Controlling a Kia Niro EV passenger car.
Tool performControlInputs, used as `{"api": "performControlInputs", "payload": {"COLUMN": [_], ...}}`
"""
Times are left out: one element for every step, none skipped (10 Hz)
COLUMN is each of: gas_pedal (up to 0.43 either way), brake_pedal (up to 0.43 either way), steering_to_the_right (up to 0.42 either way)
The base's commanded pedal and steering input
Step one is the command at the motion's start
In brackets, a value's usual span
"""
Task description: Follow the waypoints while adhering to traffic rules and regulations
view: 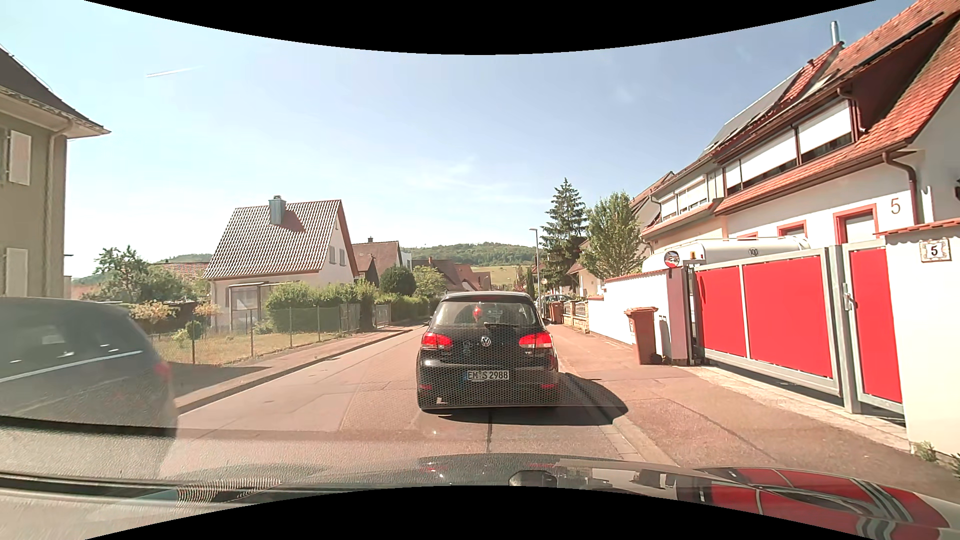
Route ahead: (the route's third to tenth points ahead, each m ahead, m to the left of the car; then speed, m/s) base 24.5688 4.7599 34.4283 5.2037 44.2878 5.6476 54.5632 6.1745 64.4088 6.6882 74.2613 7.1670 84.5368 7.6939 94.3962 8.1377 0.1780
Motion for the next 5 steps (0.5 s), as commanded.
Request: {"api": "performControlInputs", "payload": {"gas_pedal": [0.150,0.169,0.177,0.177,0.220], "brake_pedal": [0.000,0.000,0.000,0.000,0.000], "steering_to_the_right": [-0.001,-0.001,-0.001,-0.001,-0.001]}}
